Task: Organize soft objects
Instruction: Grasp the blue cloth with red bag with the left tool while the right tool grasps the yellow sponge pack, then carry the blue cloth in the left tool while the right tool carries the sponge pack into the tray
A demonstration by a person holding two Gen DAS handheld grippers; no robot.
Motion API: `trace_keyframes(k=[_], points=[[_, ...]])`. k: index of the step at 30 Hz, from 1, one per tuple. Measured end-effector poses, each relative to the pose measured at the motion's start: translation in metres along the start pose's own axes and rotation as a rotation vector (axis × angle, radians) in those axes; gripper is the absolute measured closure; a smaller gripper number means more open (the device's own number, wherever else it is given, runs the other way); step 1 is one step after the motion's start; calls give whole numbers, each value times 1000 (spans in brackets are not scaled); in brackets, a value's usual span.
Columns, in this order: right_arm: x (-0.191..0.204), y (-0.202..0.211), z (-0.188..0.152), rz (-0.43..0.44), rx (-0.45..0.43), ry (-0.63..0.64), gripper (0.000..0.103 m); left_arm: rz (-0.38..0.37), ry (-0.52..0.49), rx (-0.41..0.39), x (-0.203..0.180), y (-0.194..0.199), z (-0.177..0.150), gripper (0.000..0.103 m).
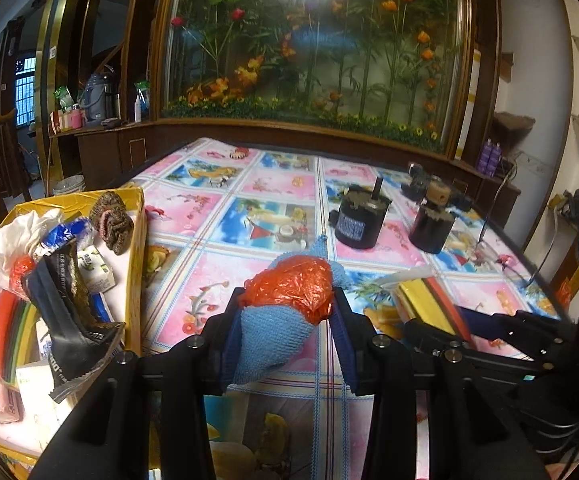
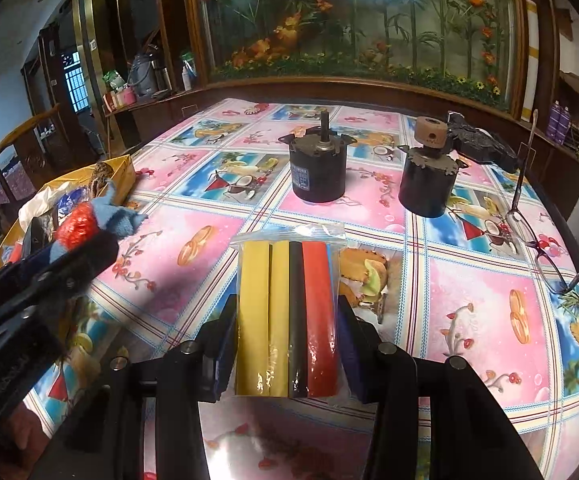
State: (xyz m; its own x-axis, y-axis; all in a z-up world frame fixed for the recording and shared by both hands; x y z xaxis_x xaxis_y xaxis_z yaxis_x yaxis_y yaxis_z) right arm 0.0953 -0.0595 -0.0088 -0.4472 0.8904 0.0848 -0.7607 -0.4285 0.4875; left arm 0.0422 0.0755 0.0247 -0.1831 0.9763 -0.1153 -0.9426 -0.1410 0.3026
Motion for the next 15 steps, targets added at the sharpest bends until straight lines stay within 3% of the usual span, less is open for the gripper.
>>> trace_keyframes(k=[8,15], points=[[0,4,2,-37,-23,-19,54,-37,5,-63,-2,19,9,64],[21,8,4,-19,-40,-11,54,-38,11,-100,10,35,20,63]])
Point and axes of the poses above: each gripper's, at about its wrist camera, not at the fingertips, and y roughly against the way its jaws point, x to its left, z to its top, the point moved 7 cm from there along -y, roughly the way its jaws point, and after that the axes turned 13 degrees about -x, right-handed, at the moved point
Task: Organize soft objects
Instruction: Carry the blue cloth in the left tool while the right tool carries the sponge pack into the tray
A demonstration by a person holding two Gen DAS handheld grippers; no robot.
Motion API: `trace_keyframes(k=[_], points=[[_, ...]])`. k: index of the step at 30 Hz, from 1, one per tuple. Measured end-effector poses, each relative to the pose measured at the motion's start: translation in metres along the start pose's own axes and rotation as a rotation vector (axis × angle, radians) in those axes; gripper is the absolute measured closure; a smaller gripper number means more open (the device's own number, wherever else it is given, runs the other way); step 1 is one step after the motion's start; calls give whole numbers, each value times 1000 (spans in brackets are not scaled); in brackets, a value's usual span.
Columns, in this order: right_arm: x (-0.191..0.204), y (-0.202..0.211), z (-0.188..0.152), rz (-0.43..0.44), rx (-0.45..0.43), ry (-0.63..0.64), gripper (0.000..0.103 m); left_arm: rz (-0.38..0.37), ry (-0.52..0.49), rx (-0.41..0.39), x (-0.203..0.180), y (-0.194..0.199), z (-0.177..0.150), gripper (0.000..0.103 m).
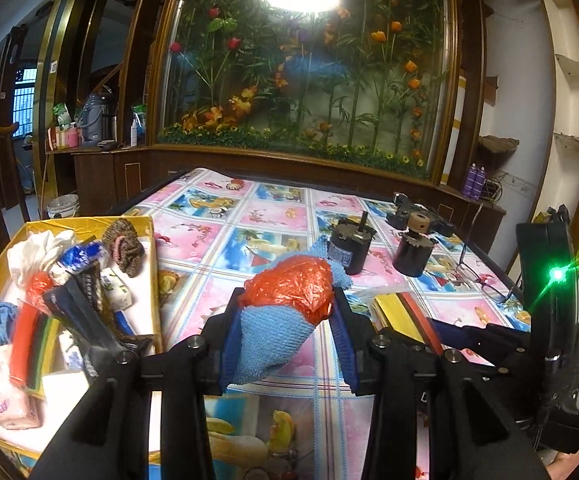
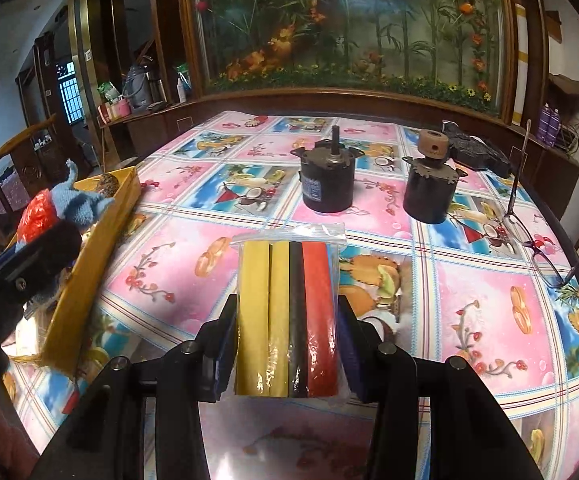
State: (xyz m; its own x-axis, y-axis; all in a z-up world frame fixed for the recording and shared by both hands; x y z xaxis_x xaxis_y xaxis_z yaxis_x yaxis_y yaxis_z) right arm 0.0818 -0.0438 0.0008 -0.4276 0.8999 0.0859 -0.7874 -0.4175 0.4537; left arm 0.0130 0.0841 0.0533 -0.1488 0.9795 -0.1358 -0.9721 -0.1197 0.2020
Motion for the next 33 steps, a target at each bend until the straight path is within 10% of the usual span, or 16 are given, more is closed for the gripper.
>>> trace_keyframes(k=[17,33], points=[[68,9,18,122,-6,48,54,172,112,-35,106,30,28,63],[215,-20,44,376,28,158,54,397,208,51,215,50,13,63]])
Point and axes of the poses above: each gripper's, at about its wrist camera, not at the fingertips, and y roughly against the way its jaws point, x to its left, z to its top, the point moved 7 cm from there along -y, roughly the way its jaws point, and after that the axes turned 13 degrees about -x, right-handed, at the moved point
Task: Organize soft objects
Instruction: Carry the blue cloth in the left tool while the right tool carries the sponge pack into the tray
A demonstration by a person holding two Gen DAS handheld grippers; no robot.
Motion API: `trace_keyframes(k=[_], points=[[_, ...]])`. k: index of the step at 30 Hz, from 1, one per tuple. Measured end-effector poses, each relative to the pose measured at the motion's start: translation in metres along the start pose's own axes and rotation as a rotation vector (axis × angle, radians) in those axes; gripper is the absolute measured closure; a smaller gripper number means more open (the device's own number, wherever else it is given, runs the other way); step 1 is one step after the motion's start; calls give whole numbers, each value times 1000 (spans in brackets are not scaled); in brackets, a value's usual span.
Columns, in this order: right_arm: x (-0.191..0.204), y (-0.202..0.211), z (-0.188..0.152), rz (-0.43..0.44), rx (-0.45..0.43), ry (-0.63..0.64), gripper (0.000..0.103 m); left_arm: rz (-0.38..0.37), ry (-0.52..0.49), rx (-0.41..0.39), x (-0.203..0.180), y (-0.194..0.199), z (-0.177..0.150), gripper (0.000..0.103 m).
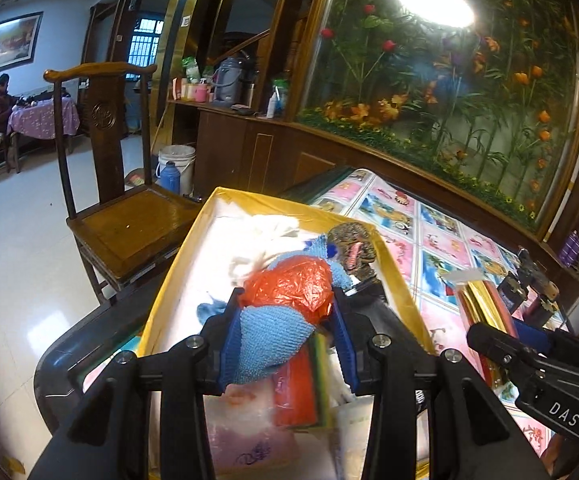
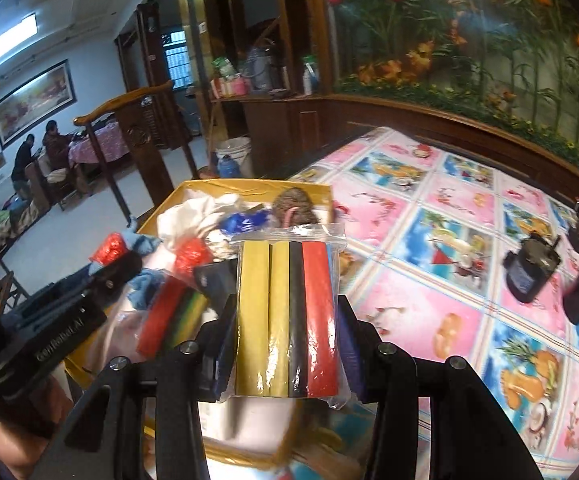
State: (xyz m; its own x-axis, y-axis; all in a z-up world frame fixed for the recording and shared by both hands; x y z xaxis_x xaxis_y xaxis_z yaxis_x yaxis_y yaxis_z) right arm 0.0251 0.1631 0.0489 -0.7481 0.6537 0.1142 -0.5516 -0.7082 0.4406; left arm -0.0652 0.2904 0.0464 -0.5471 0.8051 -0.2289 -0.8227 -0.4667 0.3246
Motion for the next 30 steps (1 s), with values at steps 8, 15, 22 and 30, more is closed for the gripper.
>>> trace_keyframes(k=[8,15,22,30], points=[[27,-46,-9,39,88,19,54,19,9,48,14,-5,-8,63],[30,-78,7,46,126,5,54,18,15,63,16,-5,-9,63],[37,-104,18,29,153,29,54,9,2,70,13,-5,-12,63],[44,-120,18,18,182,60,54,1,-9,82,8,-5,-17,63]])
Point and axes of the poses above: each gripper's, at about its wrist camera, not at the fingertips, and y roughly against the way its jaws point, x to its left, z to its top, the point moved 7 cm from there along -y, roughly the way its jaws point, and after that the axes turned 13 degrees about -x, right-handed, at the moved point
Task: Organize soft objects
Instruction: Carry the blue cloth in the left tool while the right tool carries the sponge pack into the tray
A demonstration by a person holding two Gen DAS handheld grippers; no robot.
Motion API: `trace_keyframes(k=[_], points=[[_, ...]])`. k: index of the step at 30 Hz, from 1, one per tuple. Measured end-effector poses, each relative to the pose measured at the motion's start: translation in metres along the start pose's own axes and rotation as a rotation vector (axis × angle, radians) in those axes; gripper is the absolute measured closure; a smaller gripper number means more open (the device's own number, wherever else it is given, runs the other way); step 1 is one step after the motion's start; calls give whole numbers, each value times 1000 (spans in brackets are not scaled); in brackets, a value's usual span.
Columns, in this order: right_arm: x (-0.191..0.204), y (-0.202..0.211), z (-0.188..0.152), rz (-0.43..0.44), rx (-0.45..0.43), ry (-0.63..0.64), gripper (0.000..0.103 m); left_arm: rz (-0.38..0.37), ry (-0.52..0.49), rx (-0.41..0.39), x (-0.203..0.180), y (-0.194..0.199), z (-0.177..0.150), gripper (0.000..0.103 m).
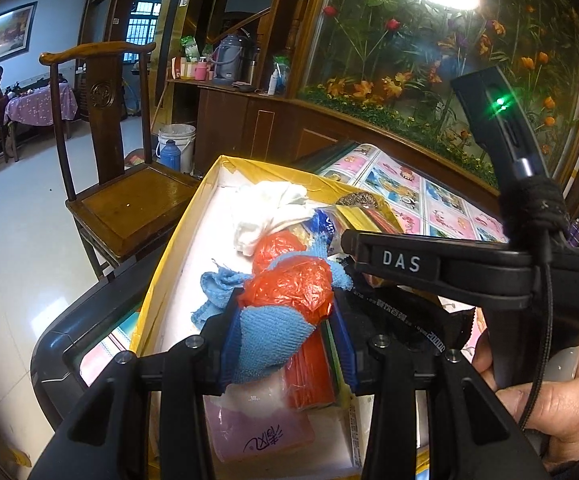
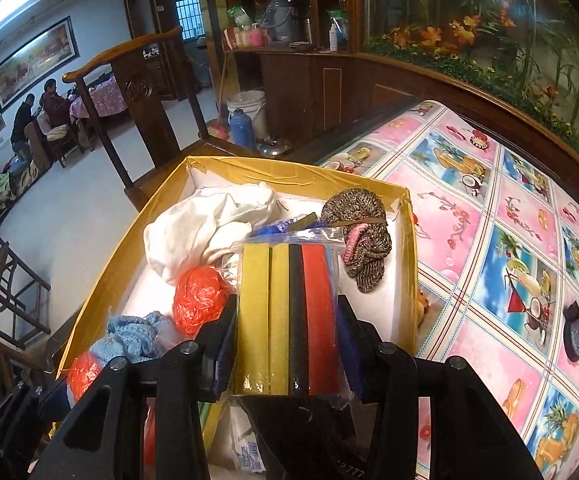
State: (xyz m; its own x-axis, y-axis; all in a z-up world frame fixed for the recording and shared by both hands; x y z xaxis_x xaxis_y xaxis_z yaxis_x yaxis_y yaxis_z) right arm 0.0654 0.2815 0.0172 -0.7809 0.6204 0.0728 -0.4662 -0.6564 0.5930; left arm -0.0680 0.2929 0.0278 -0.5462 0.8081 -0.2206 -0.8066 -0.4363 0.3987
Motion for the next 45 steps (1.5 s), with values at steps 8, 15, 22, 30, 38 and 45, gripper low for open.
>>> trace_keyframes(k=[8,15,22,30,38,45], points=[[1,-3,-3,12,11,-13,54,-1,3,8,1,0,-1,63],[1,-2,-4,23,6,-24,53,2,0,18,2,-3,-5,63],[0,1,-5,31,1,-36,53,-4,-5,25,0,-2,-8,63],[2,8,-5,46,-3,-45,50,-20,0,29,-3,-1,-9,54],[2,18,-1,62,-24,-51,43,-31,-2,16,-9,2,-5,46],[0,31,2,73,-44,-59,42,-31,-14,7,-14,5,-3,46]])
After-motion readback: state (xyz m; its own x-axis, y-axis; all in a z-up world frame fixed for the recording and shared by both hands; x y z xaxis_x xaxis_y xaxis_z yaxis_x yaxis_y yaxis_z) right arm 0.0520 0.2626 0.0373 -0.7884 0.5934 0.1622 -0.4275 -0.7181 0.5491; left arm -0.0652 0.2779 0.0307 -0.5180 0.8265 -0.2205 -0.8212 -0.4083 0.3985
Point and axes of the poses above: each gripper's, at about its wrist camera, not at the fingertips, and y roughly against the way its jaws point, x to its left, z to its top, the point moved 7 cm from there along -y, roughly the way its jaws point, and after that the axes turned 13 degrees about -x, right-handed, at the moved point
